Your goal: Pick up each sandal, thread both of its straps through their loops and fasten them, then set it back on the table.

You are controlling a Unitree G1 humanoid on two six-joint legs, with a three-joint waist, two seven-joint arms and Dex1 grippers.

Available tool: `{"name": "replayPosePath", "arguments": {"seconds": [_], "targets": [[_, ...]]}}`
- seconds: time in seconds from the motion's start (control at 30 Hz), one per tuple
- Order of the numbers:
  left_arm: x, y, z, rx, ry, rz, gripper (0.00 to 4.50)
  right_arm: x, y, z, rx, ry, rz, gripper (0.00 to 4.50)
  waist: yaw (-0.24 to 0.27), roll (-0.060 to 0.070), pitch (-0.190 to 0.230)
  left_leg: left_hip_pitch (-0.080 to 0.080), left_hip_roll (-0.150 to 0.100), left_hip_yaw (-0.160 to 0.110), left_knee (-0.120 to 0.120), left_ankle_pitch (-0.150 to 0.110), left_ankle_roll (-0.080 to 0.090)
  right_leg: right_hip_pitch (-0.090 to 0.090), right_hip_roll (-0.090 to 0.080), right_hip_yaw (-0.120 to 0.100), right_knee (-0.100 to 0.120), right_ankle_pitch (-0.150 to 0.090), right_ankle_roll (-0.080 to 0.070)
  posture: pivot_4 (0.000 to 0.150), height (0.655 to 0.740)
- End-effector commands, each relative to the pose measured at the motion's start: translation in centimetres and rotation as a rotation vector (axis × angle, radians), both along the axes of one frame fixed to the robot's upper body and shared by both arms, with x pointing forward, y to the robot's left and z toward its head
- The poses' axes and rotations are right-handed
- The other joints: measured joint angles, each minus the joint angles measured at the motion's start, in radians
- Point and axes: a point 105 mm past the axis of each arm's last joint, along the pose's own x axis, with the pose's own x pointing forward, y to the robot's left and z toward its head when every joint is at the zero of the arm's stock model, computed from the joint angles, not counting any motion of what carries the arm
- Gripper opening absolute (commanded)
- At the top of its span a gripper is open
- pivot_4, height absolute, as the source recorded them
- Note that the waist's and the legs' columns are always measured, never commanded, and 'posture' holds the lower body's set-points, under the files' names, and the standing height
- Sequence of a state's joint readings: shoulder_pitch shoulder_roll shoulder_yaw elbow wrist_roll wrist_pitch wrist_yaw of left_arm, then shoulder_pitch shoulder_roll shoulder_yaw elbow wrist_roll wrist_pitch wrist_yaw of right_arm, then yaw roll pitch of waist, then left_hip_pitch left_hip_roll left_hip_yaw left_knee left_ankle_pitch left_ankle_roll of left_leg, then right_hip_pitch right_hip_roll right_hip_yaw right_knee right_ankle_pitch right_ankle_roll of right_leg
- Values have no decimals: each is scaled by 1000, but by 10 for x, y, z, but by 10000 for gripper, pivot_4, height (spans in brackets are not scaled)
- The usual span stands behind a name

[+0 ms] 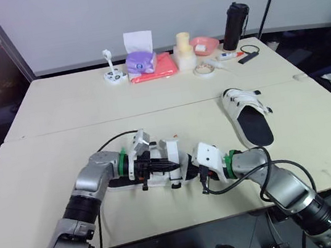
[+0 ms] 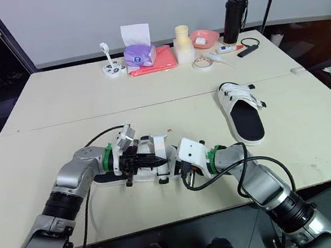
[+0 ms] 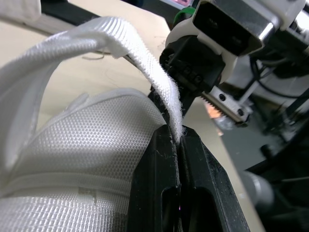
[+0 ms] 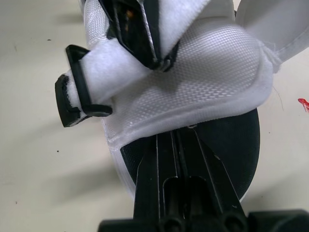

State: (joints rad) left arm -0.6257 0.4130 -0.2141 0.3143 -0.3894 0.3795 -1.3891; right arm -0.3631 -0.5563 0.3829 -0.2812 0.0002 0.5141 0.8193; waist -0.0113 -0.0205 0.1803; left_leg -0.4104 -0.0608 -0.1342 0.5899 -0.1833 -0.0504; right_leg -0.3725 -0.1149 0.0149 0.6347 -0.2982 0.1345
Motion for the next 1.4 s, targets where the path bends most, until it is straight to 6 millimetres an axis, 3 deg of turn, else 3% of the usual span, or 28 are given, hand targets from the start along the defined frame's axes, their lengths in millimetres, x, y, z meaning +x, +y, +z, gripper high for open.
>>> {"name": "replayPosePath", "arguments": {"seconds": [0.03, 0.2, 0.33, 0.83, 0.93, 1.17, 1.2, 1.4], "targets": [[-2, -1, -5, 11, -9, -9, 426, -2, -11, -24, -70, 70, -34, 0, 0, 0, 0, 0, 0, 0, 0, 0, 0, 0, 0, 0, 0, 0, 0, 1500, 7400], [-17, 4, -9, 44, 31, -103, 426, -2, -11, -23, -73, 67, -31, 0, -2, 0, 0, 0, 0, 0, 0, 0, 0, 0, 0, 0, 0, 0, 0, 1500, 7400], [-25, 11, -22, 126, -35, -165, 426, -2, -11, -23, -75, 67, -29, 0, -3, 1, -1, 0, 0, 0, 0, 0, 0, 0, 0, 0, 0, 0, 0, 1500, 7400], [-11, 25, -31, 199, -67, -79, 426, -2, -10, -24, -76, 66, -25, 0, -2, 4, -4, 0, 0, 0, 0, 0, 0, 0, 0, 0, 0, 0, 0, 1500, 7400], [-7, 28, -33, 215, -89, -56, 8138, -1, -10, -24, -75, 66, -24, 0, -2, 5, -6, 0, 0, 0, 0, 0, 0, 0, 0, 0, 0, 0, 0, 1500, 7400], [-21, 42, -27, 216, -68, -84, 41615, 2, -11, -22, -76, 61, -22, 0, -3, 6, -9, 1, 0, 0, 0, 0, 0, 0, 0, 0, 0, 0, 0, 1500, 7400], [-24, 46, -26, 217, -63, -94, 44814, 2, -11, -22, -77, 61, -22, 0, -5, 6, -9, 1, 0, 0, 0, 0, 0, 0, 0, 0, 0, 0, 0, 1500, 7400], [-50, 62, -15, 205, -29, -136, 44814, 3, -14, -21, -79, 60, -22, 0, -8, 7, -9, 1, 1, 0, -2, 0, 1, -1, 1, 1, 0, -1, -1, 1500, 7400]]}}
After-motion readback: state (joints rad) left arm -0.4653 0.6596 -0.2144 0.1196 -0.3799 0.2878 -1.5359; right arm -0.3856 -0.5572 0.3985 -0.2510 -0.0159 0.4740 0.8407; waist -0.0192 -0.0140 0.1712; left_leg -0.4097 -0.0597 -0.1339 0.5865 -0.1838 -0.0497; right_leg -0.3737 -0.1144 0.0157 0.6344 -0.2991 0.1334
